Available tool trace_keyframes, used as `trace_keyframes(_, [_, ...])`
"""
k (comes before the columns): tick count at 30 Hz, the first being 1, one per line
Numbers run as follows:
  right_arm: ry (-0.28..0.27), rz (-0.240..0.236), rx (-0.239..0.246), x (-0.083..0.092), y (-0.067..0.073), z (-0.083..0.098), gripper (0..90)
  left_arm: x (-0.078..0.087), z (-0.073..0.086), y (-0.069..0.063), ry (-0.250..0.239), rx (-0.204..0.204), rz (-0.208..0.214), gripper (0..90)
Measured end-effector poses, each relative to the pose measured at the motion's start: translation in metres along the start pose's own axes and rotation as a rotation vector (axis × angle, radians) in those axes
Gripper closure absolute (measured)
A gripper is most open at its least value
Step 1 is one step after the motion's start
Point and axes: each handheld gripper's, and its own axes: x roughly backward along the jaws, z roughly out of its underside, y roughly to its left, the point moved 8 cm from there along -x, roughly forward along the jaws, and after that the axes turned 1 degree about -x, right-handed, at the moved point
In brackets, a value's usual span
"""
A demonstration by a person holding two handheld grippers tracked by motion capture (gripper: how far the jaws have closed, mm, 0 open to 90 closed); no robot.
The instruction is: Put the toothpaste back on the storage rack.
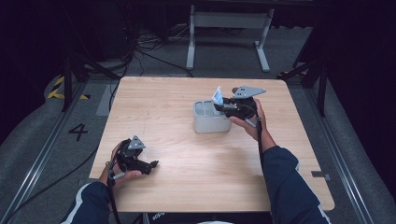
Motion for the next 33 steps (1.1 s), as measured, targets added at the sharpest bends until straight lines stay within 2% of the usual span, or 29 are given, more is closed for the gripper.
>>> trace_keyframes(10, [0.043,0.001,0.003,0.000,-0.001,0.007,61.6,0.000,0.000,0.000,0.000,0.000,0.000,0.2])
trace_keyframes(24, [0.050,-0.016,0.010,0.002,0.002,0.006,59.8,0.000,0.000,0.000,0.000,0.000,0.000,0.2])
trace_keyframes(33, [0.059,-0.040,0.032,0.002,0.008,0.005,57.4,0.000,0.000,0.000,0.000,0.000,0.000,0.2])
